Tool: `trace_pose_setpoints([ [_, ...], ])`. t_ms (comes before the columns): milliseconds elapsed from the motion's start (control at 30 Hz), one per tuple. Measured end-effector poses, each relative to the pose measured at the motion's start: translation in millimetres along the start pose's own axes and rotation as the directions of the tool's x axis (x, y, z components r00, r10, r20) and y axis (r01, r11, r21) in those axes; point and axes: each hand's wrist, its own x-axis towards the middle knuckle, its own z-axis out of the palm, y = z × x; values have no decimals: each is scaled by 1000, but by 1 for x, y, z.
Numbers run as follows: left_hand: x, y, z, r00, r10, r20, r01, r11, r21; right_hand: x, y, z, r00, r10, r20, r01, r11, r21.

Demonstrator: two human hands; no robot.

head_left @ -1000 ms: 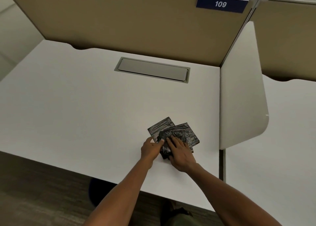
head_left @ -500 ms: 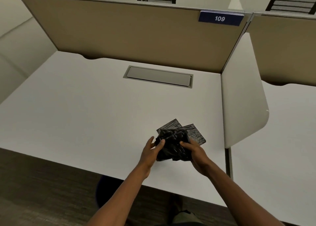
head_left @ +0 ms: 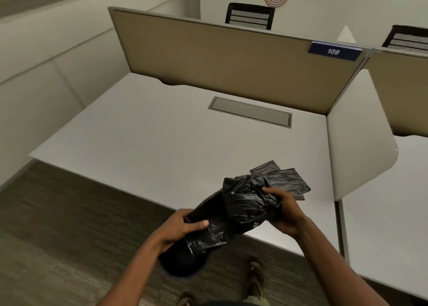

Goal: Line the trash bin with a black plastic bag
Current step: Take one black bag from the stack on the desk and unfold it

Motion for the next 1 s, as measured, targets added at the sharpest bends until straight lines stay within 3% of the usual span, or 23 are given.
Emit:
trace_pose_setpoints([
  [167, -50, -18, -26, 995, 66, -79, -83, 968, -236, -9, 38, 17, 995, 96, 25, -99, 977, 190],
  [367, -96, -26, -39, 984, 32, -175, -113, 874, -473, -22, 97, 32, 989, 127, 71, -139, 966, 217],
  [533, -129, -20, -43, 975, 58, -214, -164, 838, -521, -33, 135, 49, 994, 112, -17, -113, 993, -29],
  [700, -166, -30, -42, 981, 63, -185, -157, 817, -554, -38, 160, 76, 993, 114, -5, -110, 947, -303],
  [833, -187, -36, -35, 979, 33, -200, -140, 823, -550, -53, 167, 79, 996, 89, -20, -91, 972, -218],
  [1000, -204, -39, -30, 965, -24, -260, -122, 839, -530, -81, 171, 57, 989, 9, -146, -39, 979, -202],
])
